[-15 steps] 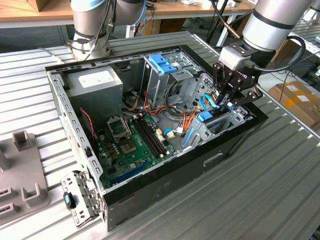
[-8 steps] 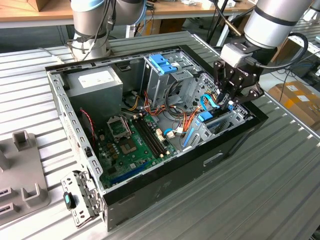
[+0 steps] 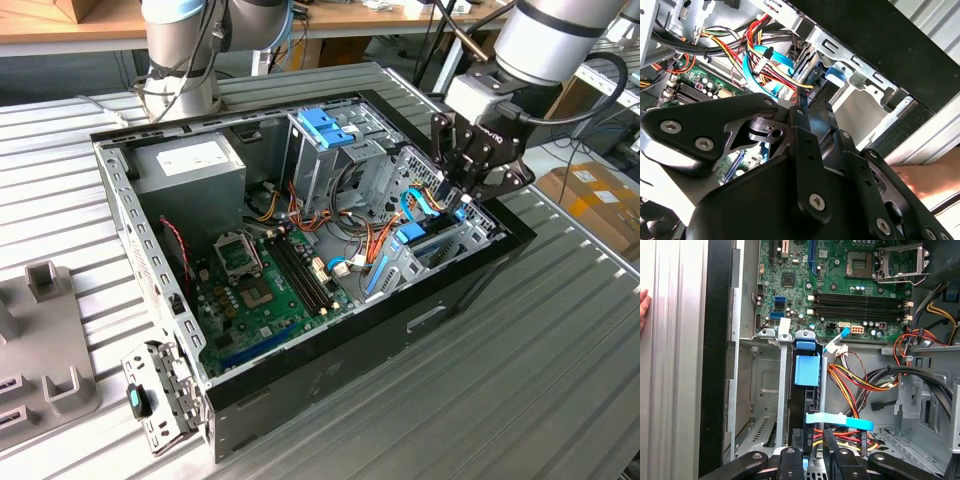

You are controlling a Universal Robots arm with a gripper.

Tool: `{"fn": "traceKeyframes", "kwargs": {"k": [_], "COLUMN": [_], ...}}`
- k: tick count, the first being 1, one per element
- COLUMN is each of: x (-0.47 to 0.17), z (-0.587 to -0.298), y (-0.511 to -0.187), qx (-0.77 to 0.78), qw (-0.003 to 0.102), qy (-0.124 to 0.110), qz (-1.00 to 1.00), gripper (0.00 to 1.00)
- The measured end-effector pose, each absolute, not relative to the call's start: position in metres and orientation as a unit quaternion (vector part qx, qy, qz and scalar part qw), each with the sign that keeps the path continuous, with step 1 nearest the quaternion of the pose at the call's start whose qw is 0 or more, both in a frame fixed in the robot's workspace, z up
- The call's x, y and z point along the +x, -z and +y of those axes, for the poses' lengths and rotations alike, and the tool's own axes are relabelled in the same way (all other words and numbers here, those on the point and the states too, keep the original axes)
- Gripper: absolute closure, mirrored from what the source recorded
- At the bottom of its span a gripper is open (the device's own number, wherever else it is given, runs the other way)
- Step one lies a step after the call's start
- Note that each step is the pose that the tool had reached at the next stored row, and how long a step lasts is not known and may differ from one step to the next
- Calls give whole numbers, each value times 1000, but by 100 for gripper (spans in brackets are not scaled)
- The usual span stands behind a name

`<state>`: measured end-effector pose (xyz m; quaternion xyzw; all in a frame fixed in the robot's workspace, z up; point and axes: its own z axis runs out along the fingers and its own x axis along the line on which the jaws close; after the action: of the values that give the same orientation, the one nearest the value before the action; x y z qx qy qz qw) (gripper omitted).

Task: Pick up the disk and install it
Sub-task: 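Insert the second disk wire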

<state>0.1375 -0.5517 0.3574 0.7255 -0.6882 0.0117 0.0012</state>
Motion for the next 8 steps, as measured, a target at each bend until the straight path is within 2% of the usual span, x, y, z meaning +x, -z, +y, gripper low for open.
{"fn": "traceKeyframes", "kwargs": {"k": [8], "x": [137], "z": [-552], "y": [-358], "qx": [725], "qw": [1], "qy": [-12], "qz": [-688], "gripper": [70]}}
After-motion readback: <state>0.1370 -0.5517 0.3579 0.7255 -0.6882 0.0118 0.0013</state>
